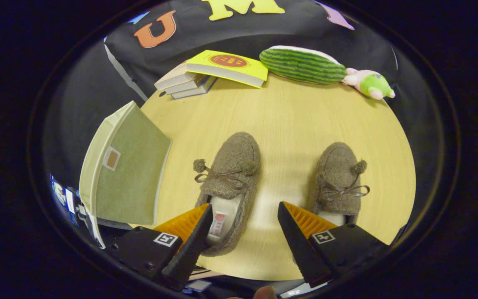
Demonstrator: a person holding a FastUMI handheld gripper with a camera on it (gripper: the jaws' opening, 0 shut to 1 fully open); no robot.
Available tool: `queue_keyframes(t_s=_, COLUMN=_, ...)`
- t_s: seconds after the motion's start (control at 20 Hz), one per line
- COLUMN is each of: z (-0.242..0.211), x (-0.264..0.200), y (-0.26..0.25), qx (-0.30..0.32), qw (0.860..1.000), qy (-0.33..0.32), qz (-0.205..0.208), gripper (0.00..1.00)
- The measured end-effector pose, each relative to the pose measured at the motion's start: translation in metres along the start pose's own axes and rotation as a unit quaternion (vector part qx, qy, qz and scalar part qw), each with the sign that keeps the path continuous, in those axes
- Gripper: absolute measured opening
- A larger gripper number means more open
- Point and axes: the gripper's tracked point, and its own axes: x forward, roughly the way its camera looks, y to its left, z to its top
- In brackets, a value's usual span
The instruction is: Open the storage box then place both shoes into the box .Put the left shoe in first, then the right shoe, with the right side of both shoes facing outward in a uniform manner.
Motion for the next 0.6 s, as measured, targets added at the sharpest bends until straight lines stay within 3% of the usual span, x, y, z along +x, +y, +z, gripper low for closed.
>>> queue_keyframes(t_s=0.25, z=-0.003, x=0.014, y=0.003, qx=0.009, qw=0.999, qy=0.035, qz=0.008, gripper=0.98)
queue_keyframes(t_s=0.45, z=-0.009, x=0.03, y=0.006, qx=0.039, qw=0.997, qy=0.063, qz=0.018, gripper=0.72)
queue_keyframes(t_s=0.55, z=-0.01, x=0.036, y=0.005, qx=0.063, qw=0.995, qy=0.075, qz=0.019, gripper=0.52)
queue_keyframes(t_s=0.6, z=-0.014, x=0.04, y=0.008, qx=0.076, qw=0.993, qy=0.083, qz=0.027, gripper=0.36)
